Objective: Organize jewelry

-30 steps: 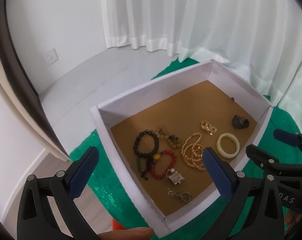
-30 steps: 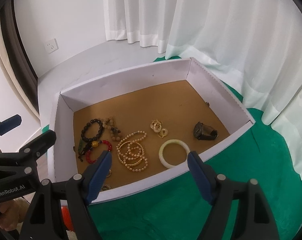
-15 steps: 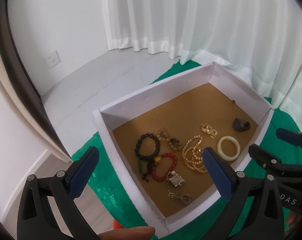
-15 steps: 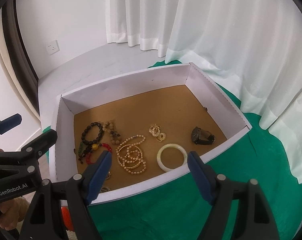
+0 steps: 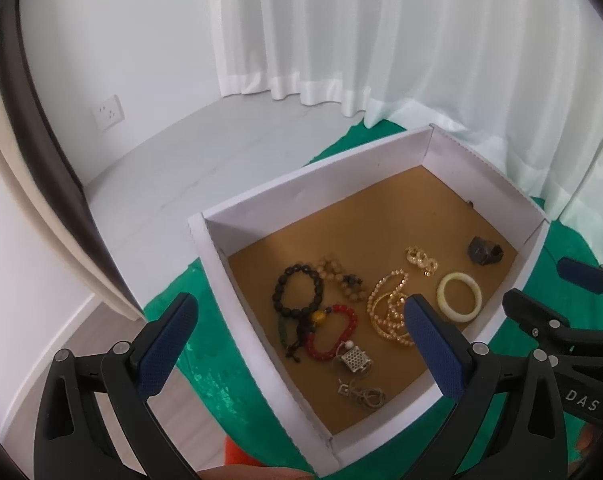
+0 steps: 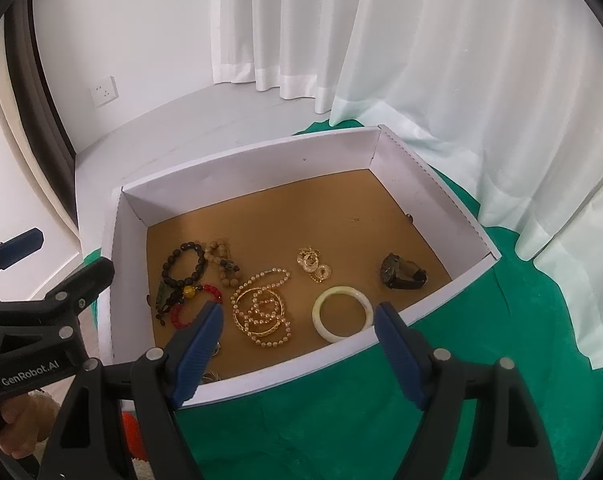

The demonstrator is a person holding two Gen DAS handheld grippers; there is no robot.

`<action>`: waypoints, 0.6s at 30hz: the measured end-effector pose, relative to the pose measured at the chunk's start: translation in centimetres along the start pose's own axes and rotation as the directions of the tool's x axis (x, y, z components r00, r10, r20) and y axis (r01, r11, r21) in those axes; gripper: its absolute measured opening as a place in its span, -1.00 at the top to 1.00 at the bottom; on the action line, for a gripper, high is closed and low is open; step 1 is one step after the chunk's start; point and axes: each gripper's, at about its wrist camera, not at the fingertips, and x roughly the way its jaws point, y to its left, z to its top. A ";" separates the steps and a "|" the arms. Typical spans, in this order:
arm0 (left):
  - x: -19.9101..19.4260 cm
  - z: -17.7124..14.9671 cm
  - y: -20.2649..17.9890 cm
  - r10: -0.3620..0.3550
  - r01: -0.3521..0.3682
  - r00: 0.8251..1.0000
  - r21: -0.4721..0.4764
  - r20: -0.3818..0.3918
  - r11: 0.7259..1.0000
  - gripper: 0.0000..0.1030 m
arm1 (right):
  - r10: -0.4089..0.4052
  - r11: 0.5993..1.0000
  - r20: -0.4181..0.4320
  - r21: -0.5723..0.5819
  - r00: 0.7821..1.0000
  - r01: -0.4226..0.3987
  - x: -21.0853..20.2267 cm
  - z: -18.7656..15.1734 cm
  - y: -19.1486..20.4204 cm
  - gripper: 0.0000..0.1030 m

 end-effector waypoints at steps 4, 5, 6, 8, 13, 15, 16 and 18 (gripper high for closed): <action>-0.1 -0.1 0.0 0.001 -0.001 1.000 -0.002 0.006 1.000 -0.99 | -0.003 1.000 0.005 0.004 1.000 0.003 -0.1 -0.1 0.1 -0.54; -0.1 -0.1 0.0 0.001 -0.001 1.000 -0.003 0.005 1.000 -0.99 | -0.003 1.000 0.007 0.003 1.000 0.003 -0.2 -0.1 0.1 -0.54; -0.1 -0.1 0.0 0.002 -0.002 1.000 -0.003 0.005 1.000 -0.99 | -0.002 1.000 0.008 0.004 1.000 0.002 -0.2 -0.2 0.1 -0.54; -0.1 0.0 0.0 0.001 -0.001 1.000 -0.001 0.004 1.000 -0.99 | 0.000 1.000 0.007 0.003 1.000 0.000 -0.2 -0.1 0.1 -0.54; -0.1 -0.2 0.1 0.002 -0.002 1.000 -0.002 -0.002 1.000 -0.99 | -0.002 1.000 0.007 0.004 1.000 0.002 -0.2 -0.1 0.1 -0.54; -0.2 -0.3 0.1 0.003 -0.003 1.000 -0.006 -0.004 1.000 -0.99 | -0.007 1.000 0.012 0.006 1.000 0.007 -0.3 -0.1 0.1 -0.54; -0.2 -0.3 0.1 0.002 -0.002 1.000 -0.008 -0.005 1.000 -0.99 | -0.006 1.000 0.014 0.003 1.000 0.006 -0.2 -0.1 0.2 -0.54; -0.1 -0.3 0.1 0.003 -0.003 1.000 -0.011 -0.005 1.000 -0.99 | -0.006 1.000 0.021 0.002 1.000 0.006 -0.3 -0.2 0.4 -0.54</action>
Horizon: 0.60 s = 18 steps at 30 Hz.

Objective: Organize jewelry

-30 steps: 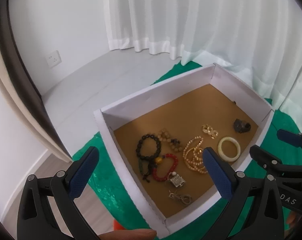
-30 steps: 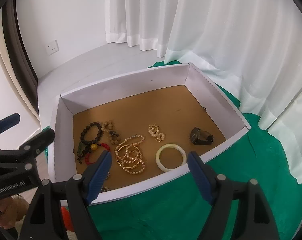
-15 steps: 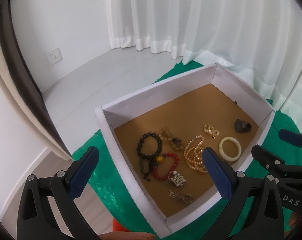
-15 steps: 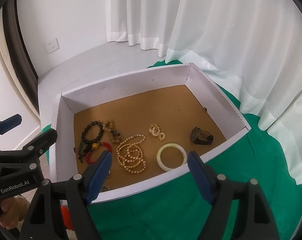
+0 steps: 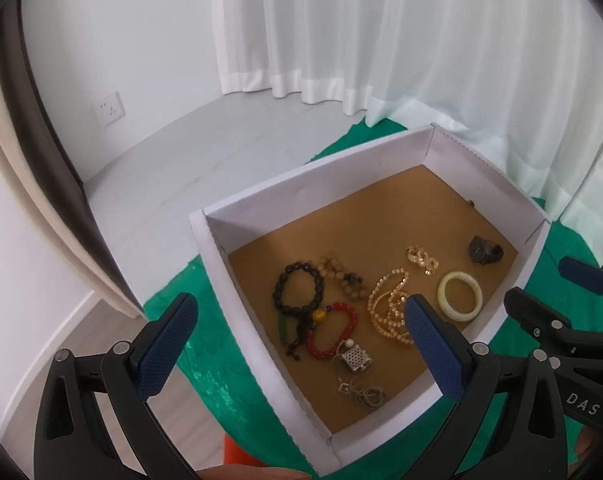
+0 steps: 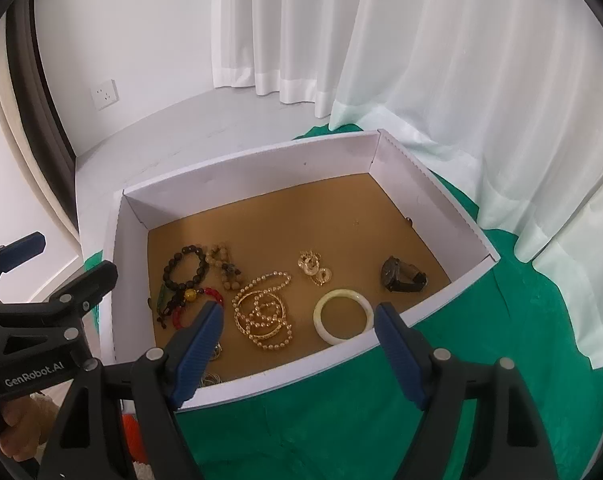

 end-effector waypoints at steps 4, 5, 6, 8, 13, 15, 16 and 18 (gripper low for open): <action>-0.1 0.0 0.0 0.001 -0.001 1.000 -0.001 0.000 1.000 -0.99 | 0.004 1.000 -0.005 -0.006 1.000 -0.004 0.2 0.0 0.1 -0.54; -0.1 -0.1 0.0 0.001 -0.001 1.000 -0.001 0.000 1.000 -0.99 | 0.003 1.000 -0.008 -0.005 1.000 -0.003 0.2 0.0 0.2 -0.54; 0.0 -0.1 0.1 0.001 -0.001 1.000 -0.003 -0.001 1.000 -0.99 | 0.004 1.000 -0.011 -0.005 1.000 -0.004 0.3 0.0 0.2 -0.54; 0.0 -0.1 0.1 0.001 -0.001 1.000 -0.003 -0.001 1.000 -0.99 | 0.005 1.000 -0.014 -0.005 1.000 -0.005 0.4 0.0 0.3 -0.54; 0.1 -0.3 -0.1 0.003 -0.003 1.000 0.000 -0.010 1.000 -0.99 | 0.007 1.000 -0.017 -0.006 1.000 -0.007 0.5 0.0 0.2 -0.54; 0.2 -0.4 -0.2 0.003 -0.003 1.000 0.002 -0.013 1.000 -0.99 | 0.006 1.000 -0.017 -0.005 1.000 -0.006 0.5 0.0 0.2 -0.54; 0.2 -0.4 -0.2 0.003 -0.003 1.000 0.003 -0.014 1.000 -0.99 | 0.007 1.000 -0.017 -0.005 1.000 -0.007 0.5 0.0 0.2 -0.54; 0.3 -0.5 -0.3 -0.002 0.002 1.000 0.001 -0.016 1.000 -0.99 | 0.008 1.000 -0.020 -0.005 1.000 -0.008 0.6 0.0 0.2 -0.54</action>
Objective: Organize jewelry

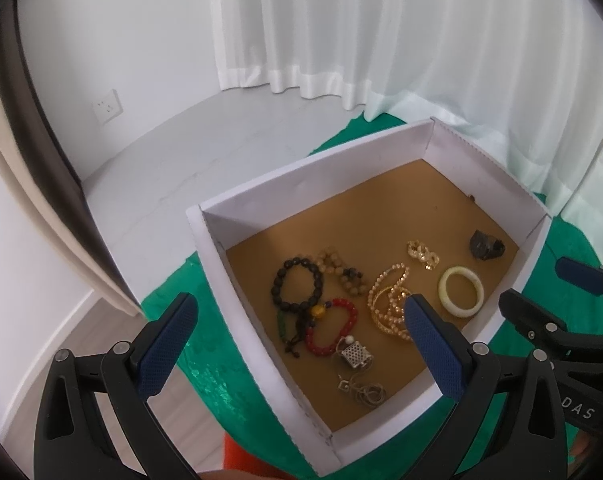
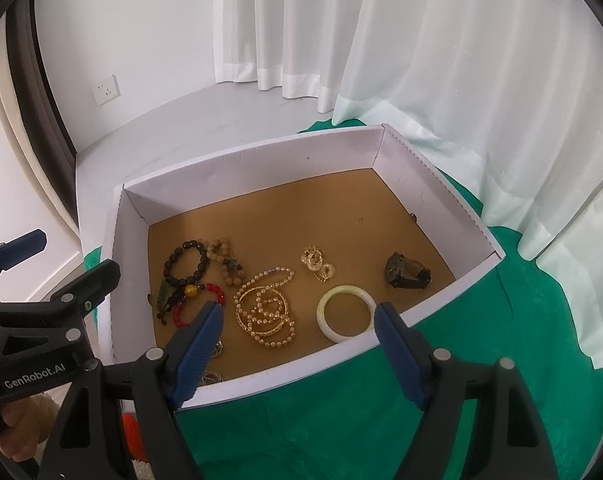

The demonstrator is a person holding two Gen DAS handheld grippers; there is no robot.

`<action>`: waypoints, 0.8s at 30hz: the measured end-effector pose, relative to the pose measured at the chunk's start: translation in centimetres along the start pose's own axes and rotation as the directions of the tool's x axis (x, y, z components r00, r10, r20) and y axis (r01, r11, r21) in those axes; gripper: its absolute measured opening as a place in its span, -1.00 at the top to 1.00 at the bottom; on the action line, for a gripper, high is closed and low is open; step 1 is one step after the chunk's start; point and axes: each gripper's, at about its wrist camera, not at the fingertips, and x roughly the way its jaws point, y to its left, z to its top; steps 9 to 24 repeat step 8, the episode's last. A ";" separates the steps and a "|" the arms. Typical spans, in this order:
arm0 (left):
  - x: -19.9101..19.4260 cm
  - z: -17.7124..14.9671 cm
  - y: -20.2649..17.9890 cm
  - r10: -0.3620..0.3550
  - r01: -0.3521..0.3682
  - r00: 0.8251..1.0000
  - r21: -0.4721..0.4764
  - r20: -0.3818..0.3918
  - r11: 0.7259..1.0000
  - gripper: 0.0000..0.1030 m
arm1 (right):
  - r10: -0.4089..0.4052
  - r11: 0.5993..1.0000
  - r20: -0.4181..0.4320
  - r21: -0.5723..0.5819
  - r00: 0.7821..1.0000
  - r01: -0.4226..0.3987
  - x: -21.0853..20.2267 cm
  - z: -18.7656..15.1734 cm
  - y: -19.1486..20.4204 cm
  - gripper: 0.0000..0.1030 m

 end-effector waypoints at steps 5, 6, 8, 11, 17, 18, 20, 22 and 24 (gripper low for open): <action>-0.4 -0.3 -0.2 0.003 -0.003 0.999 0.002 0.038 1.000 -0.99 | 0.001 1.000 -0.004 0.002 1.000 -0.001 0.1 -0.1 -0.1 -0.54; -0.6 -0.3 -0.3 0.006 -0.006 0.999 0.008 0.050 1.000 -0.99 | 0.000 1.000 -0.003 0.004 1.000 0.000 0.1 -0.1 -0.1 -0.54; -0.8 -0.3 -0.5 0.009 -0.010 0.998 0.019 0.059 1.000 -0.99 | -0.001 1.000 -0.003 0.008 1.000 0.001 0.0 -0.1 -0.2 -0.54; -0.8 -0.3 -0.5 0.009 -0.010 0.998 0.019 0.059 1.000 -0.99 | -0.001 1.000 -0.003 0.008 1.000 0.001 0.0 -0.1 -0.2 -0.54; -0.8 -0.3 -0.5 0.009 -0.010 0.998 0.019 0.059 1.000 -0.99 | -0.001 1.000 -0.003 0.008 1.000 0.001 0.0 -0.1 -0.2 -0.54; -0.8 -0.3 -0.5 0.009 -0.010 0.998 0.019 0.059 1.000 -0.99 | -0.001 1.000 -0.003 0.008 1.000 0.001 0.0 -0.1 -0.2 -0.54; -0.8 -0.3 -0.5 0.009 -0.010 0.998 0.019 0.059 1.000 -0.99 | -0.001 1.000 -0.003 0.008 1.000 0.001 0.0 -0.1 -0.2 -0.54; -0.8 -0.3 -0.5 0.009 -0.010 0.998 0.019 0.059 1.000 -0.99 | -0.001 1.000 -0.003 0.008 1.000 0.001 0.0 -0.1 -0.2 -0.54; -0.8 -0.3 -0.5 0.009 -0.010 0.998 0.019 0.059 1.000 -0.99 | -0.001 1.000 -0.003 0.008 1.000 0.001 0.0 -0.1 -0.2 -0.54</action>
